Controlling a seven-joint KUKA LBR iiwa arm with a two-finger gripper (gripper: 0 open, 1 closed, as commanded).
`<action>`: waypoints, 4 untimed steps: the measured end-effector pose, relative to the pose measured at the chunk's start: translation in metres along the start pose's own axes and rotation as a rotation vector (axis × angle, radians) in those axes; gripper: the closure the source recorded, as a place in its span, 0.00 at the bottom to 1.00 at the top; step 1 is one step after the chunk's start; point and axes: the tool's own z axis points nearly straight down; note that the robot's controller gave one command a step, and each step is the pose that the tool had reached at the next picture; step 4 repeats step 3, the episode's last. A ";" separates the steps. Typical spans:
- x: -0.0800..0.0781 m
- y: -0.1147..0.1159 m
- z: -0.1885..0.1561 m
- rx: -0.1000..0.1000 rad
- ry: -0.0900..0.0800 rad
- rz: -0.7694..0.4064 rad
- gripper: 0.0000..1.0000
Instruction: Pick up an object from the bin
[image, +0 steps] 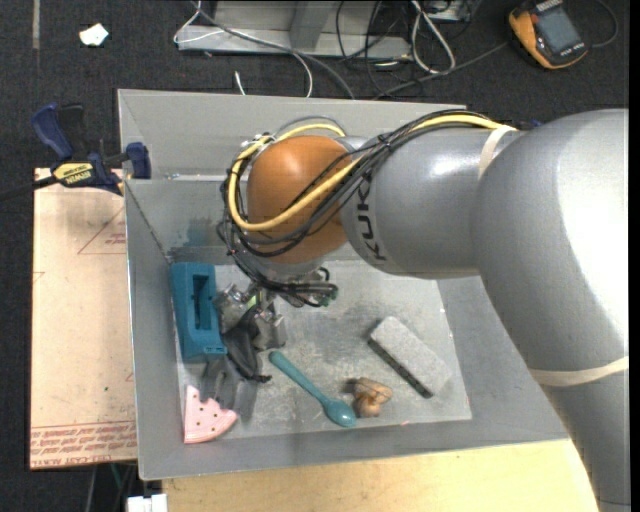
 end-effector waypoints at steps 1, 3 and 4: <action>0.000 0.000 0.000 0.000 0.000 0.000 1.00; 0.003 -0.009 -0.134 -0.004 0.004 0.024 1.00; 0.003 -0.009 -0.134 -0.004 0.004 0.024 1.00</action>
Offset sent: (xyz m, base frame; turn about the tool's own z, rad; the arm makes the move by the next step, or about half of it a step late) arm 0.0081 -0.0105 0.1524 0.0700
